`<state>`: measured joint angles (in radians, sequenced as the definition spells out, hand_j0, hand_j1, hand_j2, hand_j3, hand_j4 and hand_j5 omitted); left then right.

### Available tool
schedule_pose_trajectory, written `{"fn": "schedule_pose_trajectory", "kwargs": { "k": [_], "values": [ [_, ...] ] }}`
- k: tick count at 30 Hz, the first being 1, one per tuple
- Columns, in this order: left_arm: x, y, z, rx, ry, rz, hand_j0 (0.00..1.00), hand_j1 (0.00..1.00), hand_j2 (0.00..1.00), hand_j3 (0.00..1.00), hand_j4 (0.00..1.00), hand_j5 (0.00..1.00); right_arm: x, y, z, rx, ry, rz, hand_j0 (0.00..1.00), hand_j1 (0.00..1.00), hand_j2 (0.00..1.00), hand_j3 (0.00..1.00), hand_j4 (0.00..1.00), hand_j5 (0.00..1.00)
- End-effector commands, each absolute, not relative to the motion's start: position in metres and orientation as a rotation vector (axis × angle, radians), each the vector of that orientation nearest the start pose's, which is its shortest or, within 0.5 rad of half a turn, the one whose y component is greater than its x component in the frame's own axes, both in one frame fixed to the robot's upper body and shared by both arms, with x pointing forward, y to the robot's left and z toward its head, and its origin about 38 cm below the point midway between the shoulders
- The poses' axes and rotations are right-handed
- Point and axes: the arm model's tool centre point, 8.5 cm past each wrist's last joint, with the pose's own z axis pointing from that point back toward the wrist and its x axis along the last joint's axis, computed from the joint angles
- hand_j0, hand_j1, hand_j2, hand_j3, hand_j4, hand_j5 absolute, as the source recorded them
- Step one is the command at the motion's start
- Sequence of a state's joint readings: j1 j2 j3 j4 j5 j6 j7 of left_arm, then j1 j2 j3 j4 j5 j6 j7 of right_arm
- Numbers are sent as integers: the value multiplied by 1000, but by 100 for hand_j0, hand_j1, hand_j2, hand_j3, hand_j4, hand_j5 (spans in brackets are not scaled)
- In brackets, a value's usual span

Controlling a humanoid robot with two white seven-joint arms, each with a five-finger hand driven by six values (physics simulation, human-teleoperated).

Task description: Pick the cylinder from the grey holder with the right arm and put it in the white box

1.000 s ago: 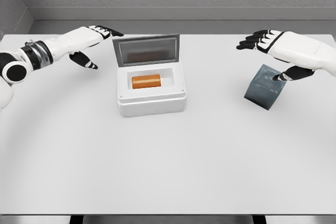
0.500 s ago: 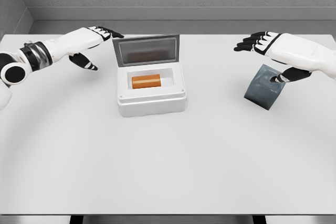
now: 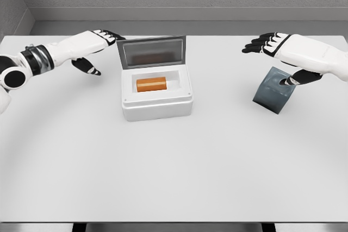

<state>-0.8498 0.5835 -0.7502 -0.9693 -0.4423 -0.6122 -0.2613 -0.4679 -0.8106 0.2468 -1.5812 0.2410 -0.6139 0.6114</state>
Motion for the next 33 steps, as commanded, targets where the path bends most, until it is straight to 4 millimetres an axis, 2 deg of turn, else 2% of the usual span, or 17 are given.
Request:
{"fn": "schedule_pose_trajectory", "kwargs": {
  "k": [1, 17, 31, 32, 33],
  "values": [
    [515, 283, 194, 467, -1543, -1816, 100, 100, 100, 100, 100, 100, 410, -330, 274, -438, -1659, 1888, 100, 100, 100, 100, 100, 100],
    [506, 285, 197, 468, -1557, -1840, 100, 100, 100, 100, 100, 100, 409, -329, 273, -436, -1658, 1889, 100, 100, 100, 100, 100, 100],
    [500, 275, 200, 451, -1591, -1857, 100, 100, 100, 100, 100, 100, 409, -329, 274, -436, -1659, 1890, 100, 100, 100, 100, 100, 100],
    [499, 286, 201, 469, -1571, -1861, 100, 100, 100, 100, 100, 100, 409, -329, 274, -438, -1660, 1890, 100, 100, 100, 100, 100, 100],
    [497, 287, 206, 473, -1581, -1865, 100, 100, 100, 100, 100, 100, 409, -329, 274, -438, -1660, 1890, 100, 100, 100, 100, 100, 100]
  ]
}}
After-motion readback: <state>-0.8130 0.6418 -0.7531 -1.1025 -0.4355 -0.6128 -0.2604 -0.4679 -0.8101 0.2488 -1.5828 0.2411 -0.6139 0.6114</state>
